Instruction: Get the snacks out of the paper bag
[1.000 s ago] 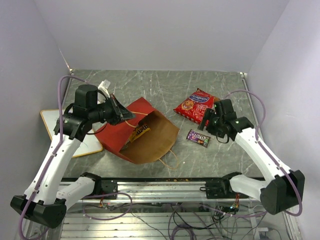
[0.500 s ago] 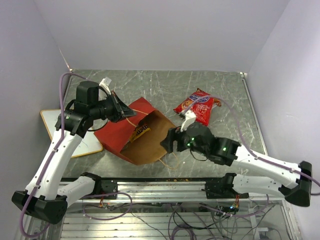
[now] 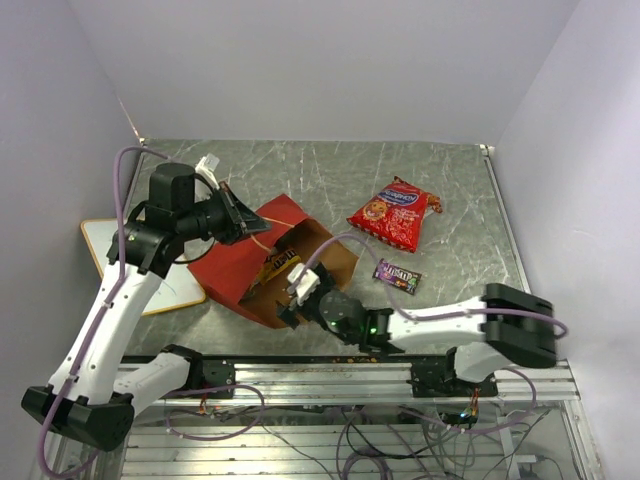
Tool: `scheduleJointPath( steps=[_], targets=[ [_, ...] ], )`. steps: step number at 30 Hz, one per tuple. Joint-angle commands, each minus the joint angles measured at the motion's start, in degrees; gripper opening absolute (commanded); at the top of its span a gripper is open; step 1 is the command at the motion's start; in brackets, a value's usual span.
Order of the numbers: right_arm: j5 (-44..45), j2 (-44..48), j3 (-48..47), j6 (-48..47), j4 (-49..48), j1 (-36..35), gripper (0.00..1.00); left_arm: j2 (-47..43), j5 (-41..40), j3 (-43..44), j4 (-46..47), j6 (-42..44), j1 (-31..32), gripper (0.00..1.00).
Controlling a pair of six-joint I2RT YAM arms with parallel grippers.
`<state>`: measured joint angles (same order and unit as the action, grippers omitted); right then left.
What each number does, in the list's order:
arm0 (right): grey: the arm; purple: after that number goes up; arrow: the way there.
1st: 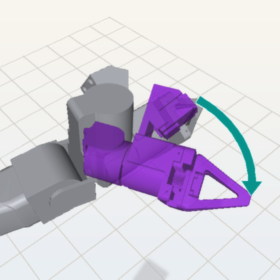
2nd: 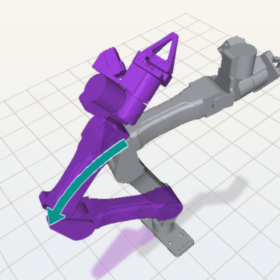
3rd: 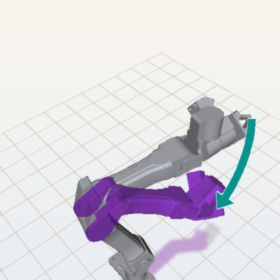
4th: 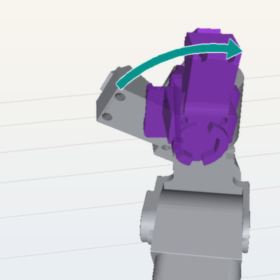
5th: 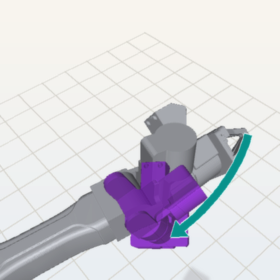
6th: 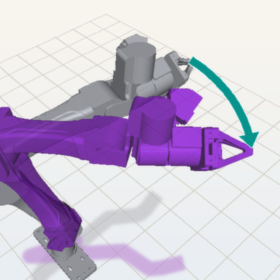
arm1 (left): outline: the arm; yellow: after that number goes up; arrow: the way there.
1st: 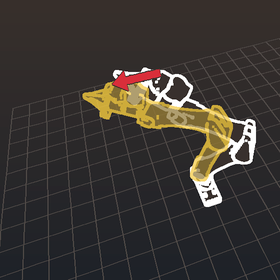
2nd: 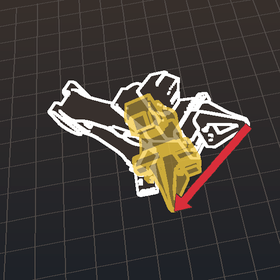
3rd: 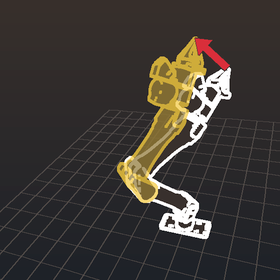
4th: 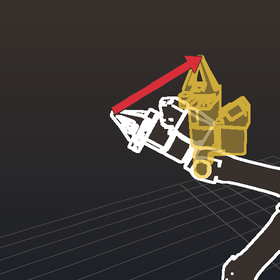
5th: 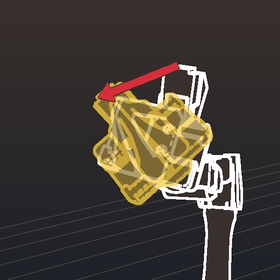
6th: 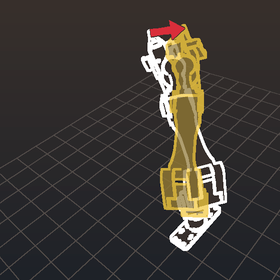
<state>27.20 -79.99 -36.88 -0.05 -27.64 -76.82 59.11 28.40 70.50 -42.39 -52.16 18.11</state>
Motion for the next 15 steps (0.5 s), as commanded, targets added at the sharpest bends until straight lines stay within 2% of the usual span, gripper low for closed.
scheduleJointPath(
  steps=[1,3,5,7,15],
  targets=[
    [13.6,-13.3,-4.4,-16.7,-26.9,1.0,0.90,-2.6,-2.4,1.0,-0.8,0.3,0.0,0.07],
    [16.2,-18.7,-7.4,-23.1,-31.3,1.2,0.89,-2.2,-2.3,2.0,-1.6,0.8,0.0,0.07],
    [20.2,-22.6,-7.4,-26.2,-42.5,2.2,0.87,-2.0,-2.9,3.0,-1.2,0.9,0.0,0.07],
    [17.8,-24.4,-5.7,-28.1,-47.9,3.3,0.89,-1.8,-3.6,3.8,-1.0,0.8,0.0,0.07],
    [10.4,-28.4,-10.4,-16.8,-37.3,9.4,0.91,-2.6,-3.0,4.8,-3.7,3.6,0.0,0.07]
  ],
)
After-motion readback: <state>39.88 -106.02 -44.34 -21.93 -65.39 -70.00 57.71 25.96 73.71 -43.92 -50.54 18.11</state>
